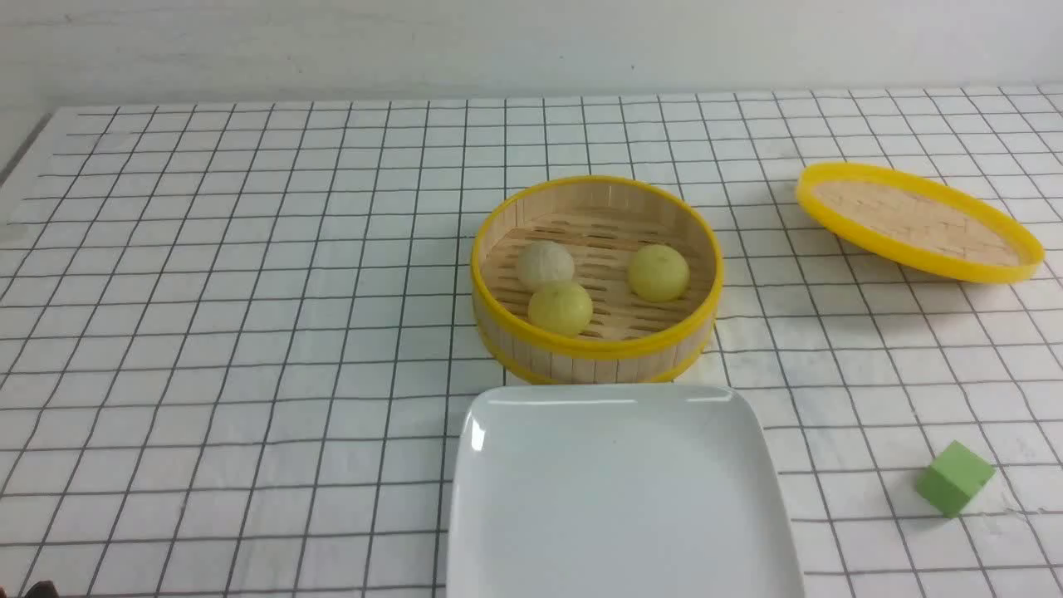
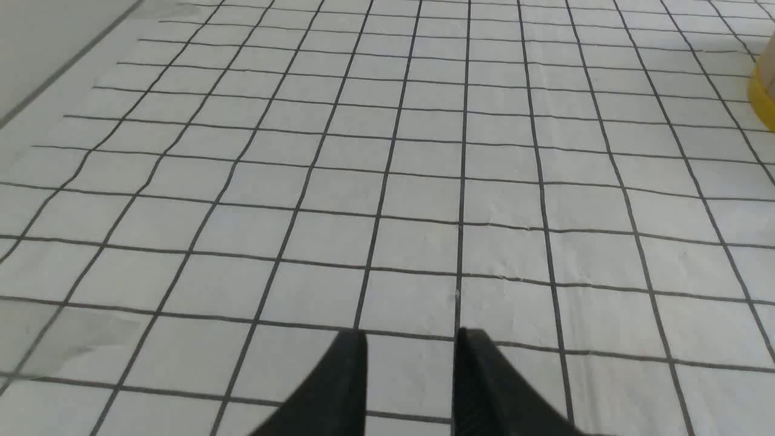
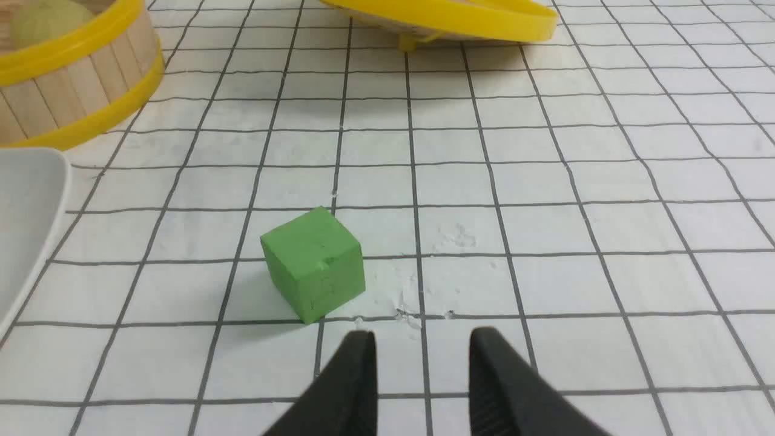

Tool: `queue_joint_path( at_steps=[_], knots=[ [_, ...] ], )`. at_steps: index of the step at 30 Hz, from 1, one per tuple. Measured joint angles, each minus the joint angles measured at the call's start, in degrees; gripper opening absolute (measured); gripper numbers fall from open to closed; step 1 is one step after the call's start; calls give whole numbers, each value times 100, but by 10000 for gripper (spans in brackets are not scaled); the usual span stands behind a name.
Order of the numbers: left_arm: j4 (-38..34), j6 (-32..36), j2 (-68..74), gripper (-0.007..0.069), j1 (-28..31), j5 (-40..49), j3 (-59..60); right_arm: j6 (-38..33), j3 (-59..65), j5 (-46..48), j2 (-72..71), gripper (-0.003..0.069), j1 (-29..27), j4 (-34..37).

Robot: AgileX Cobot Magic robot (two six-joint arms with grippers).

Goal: Put the steamed buns into the plate on the white-black tablecloth.
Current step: 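Reach toward a bun in the bamboo steamer with the right gripper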

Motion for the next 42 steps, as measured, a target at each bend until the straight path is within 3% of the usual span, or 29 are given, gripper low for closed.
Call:
queue_joint_path(
  at_steps=[35, 38, 42],
  knots=[
    [39, -7, 0, 241, 0, 0, 0, 0, 0, 0, 0, 240, 0, 0],
    [-158, -289, 0, 241, 0, 0, 0, 64, 5, -62, 0, 240, 0, 146],
    [-1641, -1849, 0, 241, 0, 0, -6, 939, 48, -218, 0, 240, 0, 1653]
  ],
)
